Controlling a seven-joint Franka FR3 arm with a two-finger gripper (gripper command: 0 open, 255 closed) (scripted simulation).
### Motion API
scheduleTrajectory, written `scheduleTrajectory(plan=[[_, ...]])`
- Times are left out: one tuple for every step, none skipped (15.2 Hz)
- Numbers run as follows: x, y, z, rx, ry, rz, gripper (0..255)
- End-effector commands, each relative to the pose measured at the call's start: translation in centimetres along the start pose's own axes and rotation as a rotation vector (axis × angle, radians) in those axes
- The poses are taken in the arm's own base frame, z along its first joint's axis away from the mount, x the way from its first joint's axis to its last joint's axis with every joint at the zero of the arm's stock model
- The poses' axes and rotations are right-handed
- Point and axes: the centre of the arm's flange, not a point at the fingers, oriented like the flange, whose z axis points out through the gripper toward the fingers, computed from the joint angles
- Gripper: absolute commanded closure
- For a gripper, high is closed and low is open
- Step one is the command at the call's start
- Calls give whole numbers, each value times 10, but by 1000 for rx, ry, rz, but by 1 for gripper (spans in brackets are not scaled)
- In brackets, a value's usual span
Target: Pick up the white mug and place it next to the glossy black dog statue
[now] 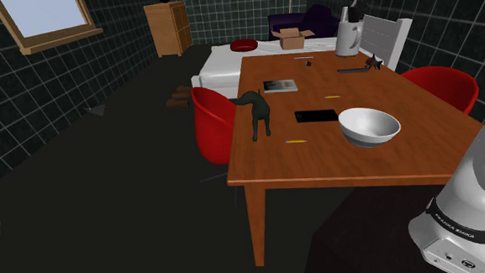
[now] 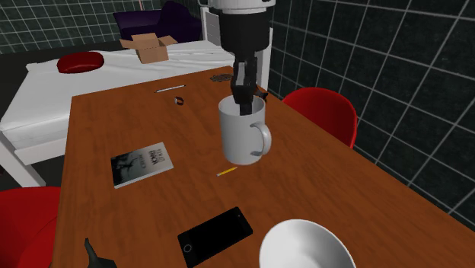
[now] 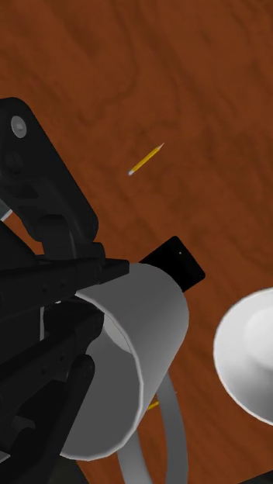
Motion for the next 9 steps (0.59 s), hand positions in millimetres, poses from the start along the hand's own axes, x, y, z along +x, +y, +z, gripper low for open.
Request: scheduleTrajectory(plan=[[4, -25, 0, -1, 0, 2, 255], [7, -38, 0, -1, 0, 2, 255], [9, -51, 0, -1, 0, 2, 255], [12, -64, 0, -1, 0, 2, 255], [15, -77, 1, -1, 0, 2, 255], [17, -90, 1, -1, 0, 2, 255], [20, -103, 1, -1, 0, 2, 255], [23, -116, 1, -1, 0, 2, 255], [25, -129, 1, -1, 0, 2, 255]])
